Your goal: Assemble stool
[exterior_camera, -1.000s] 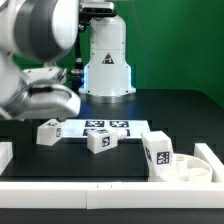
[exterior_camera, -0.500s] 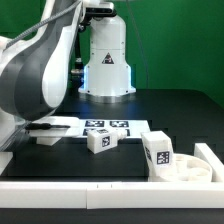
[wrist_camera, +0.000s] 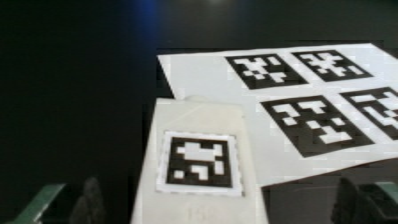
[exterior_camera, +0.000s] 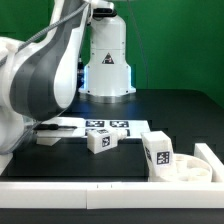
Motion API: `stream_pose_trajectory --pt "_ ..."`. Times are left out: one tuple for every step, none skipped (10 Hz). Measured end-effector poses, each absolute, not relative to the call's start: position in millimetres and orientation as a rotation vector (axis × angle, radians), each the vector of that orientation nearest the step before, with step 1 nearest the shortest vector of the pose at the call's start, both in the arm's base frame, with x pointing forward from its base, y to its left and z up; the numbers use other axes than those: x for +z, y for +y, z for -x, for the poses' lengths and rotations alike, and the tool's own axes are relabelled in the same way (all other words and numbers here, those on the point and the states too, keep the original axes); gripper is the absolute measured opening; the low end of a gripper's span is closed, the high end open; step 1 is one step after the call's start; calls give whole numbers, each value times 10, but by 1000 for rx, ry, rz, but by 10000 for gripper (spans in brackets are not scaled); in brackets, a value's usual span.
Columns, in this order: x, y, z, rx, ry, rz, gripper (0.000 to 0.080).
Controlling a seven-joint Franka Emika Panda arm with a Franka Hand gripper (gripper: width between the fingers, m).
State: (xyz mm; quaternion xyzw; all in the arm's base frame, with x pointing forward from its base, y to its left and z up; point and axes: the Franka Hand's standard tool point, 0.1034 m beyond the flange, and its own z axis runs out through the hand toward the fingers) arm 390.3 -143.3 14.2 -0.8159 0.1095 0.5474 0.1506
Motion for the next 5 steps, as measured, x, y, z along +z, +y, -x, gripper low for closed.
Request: stream_pose_trajectory --pt "137 -1426 -3895 1569 312 2349 649" --pt "138 -1430 -3895 1569 313 2348 649" --pt "138 -1431 -3895 1569 314 2348 558" --pt "138 -1431 -3895 1569 314 2348 375" --pt "141 -1431 -3894 1570 314 2346 375"
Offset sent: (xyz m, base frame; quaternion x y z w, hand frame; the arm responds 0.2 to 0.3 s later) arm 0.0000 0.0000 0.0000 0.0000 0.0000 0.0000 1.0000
